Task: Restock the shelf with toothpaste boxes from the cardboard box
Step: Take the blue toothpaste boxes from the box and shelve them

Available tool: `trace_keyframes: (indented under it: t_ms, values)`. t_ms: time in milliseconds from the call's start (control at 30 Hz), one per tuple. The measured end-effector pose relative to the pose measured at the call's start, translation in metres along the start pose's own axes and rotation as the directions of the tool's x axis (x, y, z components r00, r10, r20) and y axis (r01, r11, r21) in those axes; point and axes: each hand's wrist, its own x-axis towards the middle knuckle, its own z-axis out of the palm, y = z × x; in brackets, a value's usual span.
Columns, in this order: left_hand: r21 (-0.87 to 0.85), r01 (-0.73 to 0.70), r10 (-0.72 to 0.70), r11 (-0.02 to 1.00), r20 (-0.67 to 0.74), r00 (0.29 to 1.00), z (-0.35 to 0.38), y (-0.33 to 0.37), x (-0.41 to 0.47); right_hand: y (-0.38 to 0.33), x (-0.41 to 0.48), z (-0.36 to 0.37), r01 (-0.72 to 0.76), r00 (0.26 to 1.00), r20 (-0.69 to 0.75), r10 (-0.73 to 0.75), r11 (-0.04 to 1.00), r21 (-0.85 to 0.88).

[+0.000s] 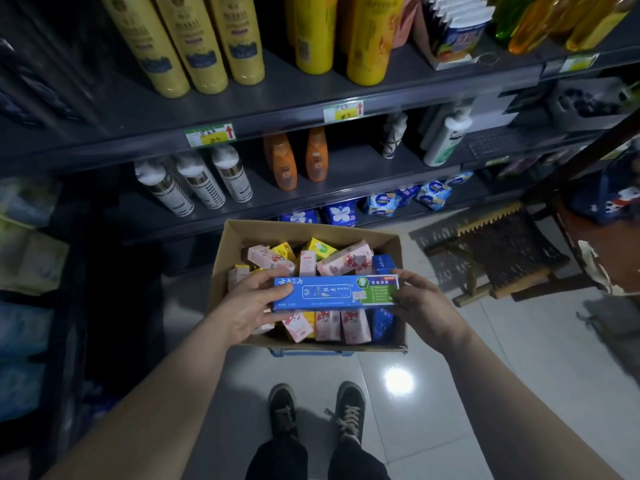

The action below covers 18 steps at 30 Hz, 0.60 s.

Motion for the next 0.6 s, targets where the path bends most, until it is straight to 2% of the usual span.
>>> trace_keyframes:
  t_ms: [267, 400, 433, 500, 600]
  values:
    - [0.014, -0.017, 0.017, 1.0, -0.013, 1.0, 0.048, -0.001, 0.016, -0.007, 0.007, -0.043, -0.043, 0.999, -0.028, 0.046, 0.994, 0.097]
    - [-0.101, -0.018, 0.015, 0.995, -0.032, 0.999, 0.078, 0.002, 0.025, -0.012, 0.011, -0.066, 0.007, 0.991, -0.136, 0.015, 0.987, 0.163]
    - [-0.065, -0.03, 0.027, 0.997, -0.046, 0.999, 0.085, 0.003, 0.03, -0.014, 0.012, -0.072, 0.031, 0.984, -0.176, 0.003, 0.981, 0.19]
    - [0.159, -0.061, 0.075, 0.985, -0.084, 0.994, 0.097, 0.002, 0.042, -0.018, 0.015, -0.085, 0.072, 0.966, -0.258, -0.016, 0.976, 0.208]
    - [0.429, -0.079, 0.127, 0.9, -0.085, 0.988, 0.117, -0.002, 0.063, -0.019, 0.02, -0.106, 0.094, 0.938, -0.345, 0.004, 0.959, 0.266]
